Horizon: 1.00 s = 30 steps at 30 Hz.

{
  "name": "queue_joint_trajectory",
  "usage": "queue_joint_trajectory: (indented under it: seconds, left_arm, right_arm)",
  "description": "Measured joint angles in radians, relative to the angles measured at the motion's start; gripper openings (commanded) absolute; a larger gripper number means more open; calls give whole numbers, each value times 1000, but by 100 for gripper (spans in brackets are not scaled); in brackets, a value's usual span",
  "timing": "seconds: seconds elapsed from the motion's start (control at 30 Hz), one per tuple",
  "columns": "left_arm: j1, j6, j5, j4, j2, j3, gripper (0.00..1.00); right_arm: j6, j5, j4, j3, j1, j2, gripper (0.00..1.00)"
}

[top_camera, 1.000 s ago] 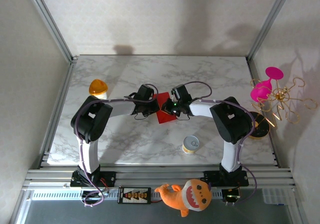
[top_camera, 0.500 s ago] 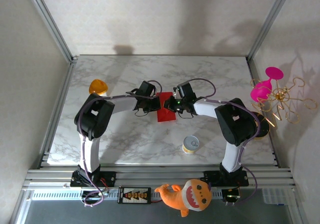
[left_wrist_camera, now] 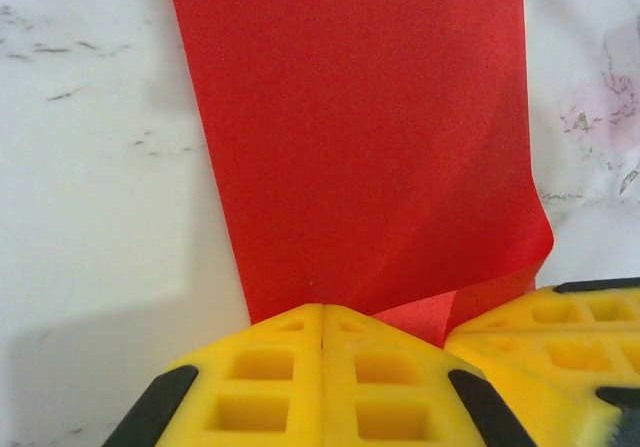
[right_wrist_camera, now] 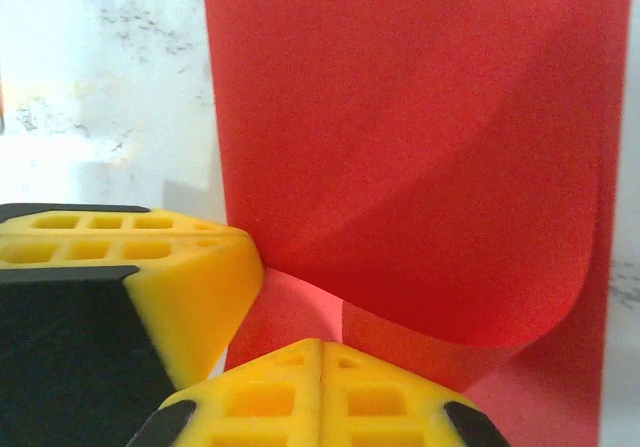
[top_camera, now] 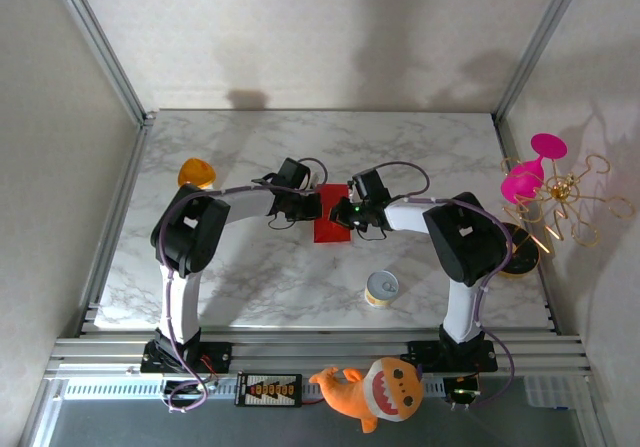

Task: Fold a paper plane with a square sheet of paper (pick it up from the middle)
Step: Fold the triangle a second time at the center of the table.

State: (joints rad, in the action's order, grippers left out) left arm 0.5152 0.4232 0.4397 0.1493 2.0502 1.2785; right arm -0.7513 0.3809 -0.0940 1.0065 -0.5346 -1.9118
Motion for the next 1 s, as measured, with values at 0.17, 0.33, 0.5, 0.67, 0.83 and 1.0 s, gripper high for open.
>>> queue_joint_trajectory:
  seconds: [0.17, 0.33, 0.5, 0.67, 0.83, 1.0]
  left_arm:
    - [0, -2, 10, 6, 2, 5, 0]
    - [0, 28, 8, 5, 0, 5, 2]
    - [5, 109, -41, -5, -61, -43, 10]
    - [24, 213, -89, -26, -190, -120, 14]
    - [88, 321, -97, -64, -258, -173, 14]
    - [126, 417, -108, -87, -254, -206, 10]
  right_arm:
    - [-27, -7, -14, -19, 0, -3, 6]
    - [-68, -19, -39, -35, -6, 0, 6]
    - [-125, -53, -62, -56, -26, 12, 6]
    - [-178, -90, -67, -69, -45, 25, 5]
    - [-206, -97, -71, -73, -47, 26, 5]
    - [-211, -100, -74, -79, -47, 29, 5]
